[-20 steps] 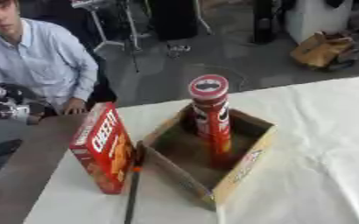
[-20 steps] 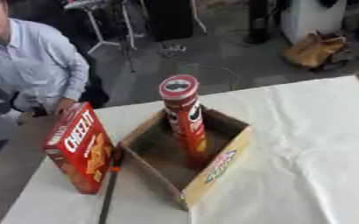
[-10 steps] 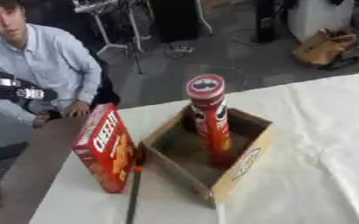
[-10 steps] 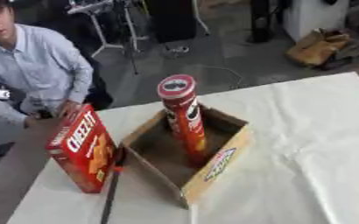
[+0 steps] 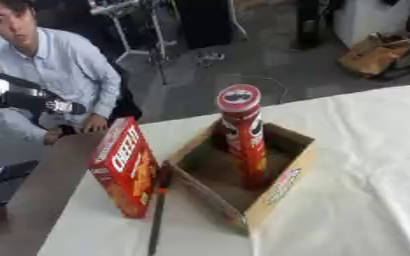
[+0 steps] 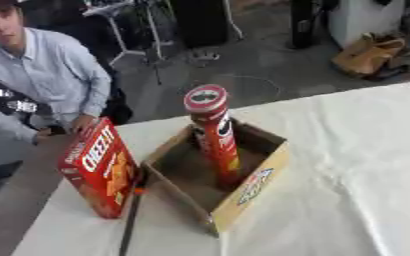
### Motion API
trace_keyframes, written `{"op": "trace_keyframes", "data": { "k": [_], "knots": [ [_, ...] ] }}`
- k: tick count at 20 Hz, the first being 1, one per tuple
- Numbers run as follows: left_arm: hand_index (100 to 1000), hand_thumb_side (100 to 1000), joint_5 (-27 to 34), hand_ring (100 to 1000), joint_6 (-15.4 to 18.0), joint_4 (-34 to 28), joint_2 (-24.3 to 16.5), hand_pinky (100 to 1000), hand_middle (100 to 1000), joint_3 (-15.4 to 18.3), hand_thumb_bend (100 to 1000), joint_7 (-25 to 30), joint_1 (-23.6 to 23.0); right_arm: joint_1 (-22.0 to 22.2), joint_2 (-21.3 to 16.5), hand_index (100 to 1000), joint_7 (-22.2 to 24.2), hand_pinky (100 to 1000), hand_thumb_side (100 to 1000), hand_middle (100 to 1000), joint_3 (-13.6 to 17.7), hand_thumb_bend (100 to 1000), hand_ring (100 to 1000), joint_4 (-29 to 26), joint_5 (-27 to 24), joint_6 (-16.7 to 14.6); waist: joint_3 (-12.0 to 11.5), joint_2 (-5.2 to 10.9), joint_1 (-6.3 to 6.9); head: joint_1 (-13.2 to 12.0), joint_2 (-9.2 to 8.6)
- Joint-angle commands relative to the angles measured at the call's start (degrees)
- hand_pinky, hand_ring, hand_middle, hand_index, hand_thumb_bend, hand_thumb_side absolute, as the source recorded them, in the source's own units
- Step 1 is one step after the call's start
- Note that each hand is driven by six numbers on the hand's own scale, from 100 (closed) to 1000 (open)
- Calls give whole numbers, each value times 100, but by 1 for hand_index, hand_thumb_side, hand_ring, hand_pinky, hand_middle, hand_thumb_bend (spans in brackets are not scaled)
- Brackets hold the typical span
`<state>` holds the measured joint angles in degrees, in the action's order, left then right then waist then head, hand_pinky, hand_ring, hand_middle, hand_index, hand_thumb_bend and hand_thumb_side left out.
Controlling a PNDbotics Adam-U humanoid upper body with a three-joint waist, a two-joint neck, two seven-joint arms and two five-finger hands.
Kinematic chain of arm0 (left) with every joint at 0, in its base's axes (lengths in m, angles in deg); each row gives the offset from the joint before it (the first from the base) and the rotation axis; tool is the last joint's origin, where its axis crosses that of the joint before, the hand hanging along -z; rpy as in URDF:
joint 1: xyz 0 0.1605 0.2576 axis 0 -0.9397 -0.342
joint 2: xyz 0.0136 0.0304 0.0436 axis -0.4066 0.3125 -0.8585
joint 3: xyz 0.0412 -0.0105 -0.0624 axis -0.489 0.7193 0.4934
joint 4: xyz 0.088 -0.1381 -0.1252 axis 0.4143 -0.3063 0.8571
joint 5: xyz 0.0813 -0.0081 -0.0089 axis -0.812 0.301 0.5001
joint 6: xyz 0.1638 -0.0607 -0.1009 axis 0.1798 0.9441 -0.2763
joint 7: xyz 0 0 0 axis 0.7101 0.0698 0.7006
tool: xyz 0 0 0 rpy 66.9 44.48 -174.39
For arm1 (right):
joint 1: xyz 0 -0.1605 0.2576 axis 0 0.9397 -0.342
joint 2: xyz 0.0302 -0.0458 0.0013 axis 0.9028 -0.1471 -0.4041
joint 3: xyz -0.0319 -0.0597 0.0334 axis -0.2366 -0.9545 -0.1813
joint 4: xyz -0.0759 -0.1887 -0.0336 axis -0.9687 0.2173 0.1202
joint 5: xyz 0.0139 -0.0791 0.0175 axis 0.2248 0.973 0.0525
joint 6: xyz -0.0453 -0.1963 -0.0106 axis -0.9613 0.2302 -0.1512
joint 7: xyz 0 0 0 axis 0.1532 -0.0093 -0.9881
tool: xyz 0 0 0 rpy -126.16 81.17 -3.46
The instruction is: Pick up objects on the table and place them in the box.
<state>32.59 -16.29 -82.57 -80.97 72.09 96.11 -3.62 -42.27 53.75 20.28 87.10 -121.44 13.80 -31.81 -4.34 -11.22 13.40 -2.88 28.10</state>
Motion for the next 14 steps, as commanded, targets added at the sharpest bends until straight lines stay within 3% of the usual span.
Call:
{"op": "trace_keyframes", "data": {
  "k": [1,4,7,14],
  "knots": [
    [1000,1000,-179,1000,146,263,-16,1000,1000,23,531,-2,231,-55,-57,637,-15,888,1000,636,27,100,894,-64,-19,42,-14,115,-45,-37,54],
    [1000,1000,-359,1000,321,534,111,1000,1000,30,525,-2,358,-57,-49,637,-15,888,1000,635,19,100,894,-64,-19,57,-17,122,-45,-51,70],
    [1000,1000,-620,1000,619,1047,291,1000,1000,65,455,-2,517,-67,-32,638,-11,888,1000,634,11,100,893,-64,-26,82,-3,133,-45,-94,93],
    [1000,1000,-1217,1000,1435,2091,608,1000,1000,411,509,-2,846,-66,8,638,-1,887,1000,632,21,100,892,-64,-34,138,7,145,-45,-115,138]
  ]
}}
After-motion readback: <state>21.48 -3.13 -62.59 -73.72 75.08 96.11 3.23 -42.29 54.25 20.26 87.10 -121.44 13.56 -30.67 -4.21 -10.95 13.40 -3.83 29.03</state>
